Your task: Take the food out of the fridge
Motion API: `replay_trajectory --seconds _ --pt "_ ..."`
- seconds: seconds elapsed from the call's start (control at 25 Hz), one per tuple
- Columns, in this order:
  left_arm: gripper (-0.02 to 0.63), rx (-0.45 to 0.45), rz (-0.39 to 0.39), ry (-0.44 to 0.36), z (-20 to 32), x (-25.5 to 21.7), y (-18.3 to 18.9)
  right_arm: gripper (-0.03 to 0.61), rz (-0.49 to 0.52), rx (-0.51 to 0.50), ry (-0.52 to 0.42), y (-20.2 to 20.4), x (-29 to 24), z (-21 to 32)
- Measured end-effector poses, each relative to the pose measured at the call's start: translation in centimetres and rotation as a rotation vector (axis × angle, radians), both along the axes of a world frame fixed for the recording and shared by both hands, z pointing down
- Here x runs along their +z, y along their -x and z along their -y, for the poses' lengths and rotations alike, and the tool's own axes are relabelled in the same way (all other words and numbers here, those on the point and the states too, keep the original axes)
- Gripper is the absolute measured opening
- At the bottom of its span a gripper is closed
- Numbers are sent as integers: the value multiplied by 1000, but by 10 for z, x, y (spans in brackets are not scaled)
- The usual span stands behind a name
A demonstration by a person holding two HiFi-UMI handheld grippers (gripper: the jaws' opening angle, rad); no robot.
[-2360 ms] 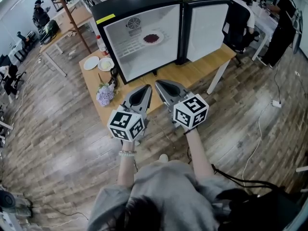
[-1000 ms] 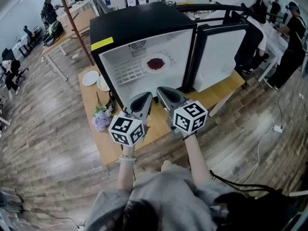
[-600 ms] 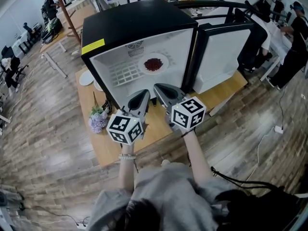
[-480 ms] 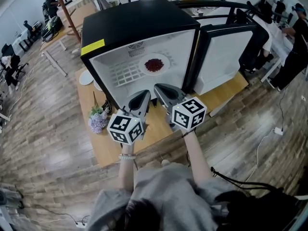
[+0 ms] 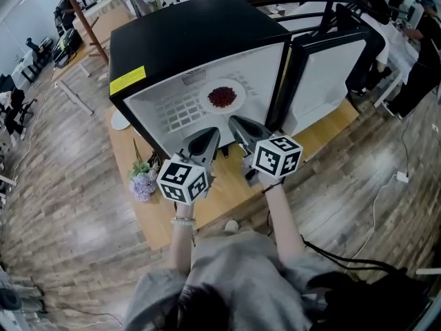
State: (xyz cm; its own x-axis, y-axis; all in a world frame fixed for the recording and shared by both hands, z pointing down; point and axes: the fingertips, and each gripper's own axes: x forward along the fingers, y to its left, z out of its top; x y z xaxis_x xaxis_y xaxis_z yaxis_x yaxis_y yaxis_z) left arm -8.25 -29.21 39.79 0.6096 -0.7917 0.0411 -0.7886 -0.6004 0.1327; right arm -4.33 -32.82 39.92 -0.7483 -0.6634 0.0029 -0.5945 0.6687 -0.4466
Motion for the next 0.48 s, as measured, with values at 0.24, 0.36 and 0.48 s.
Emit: replay_trajectory --seconds 0.24,0.36,0.48 --pt "8 15 0 19 20 6 -5 8 36 50 106 -10 7 26" --pt "8 13 -4 33 26 8 -8 8 85 58 173 -16 12 35" --pt "8 12 -5 40 33 9 -12 8 121 51 232 -21 16 42"
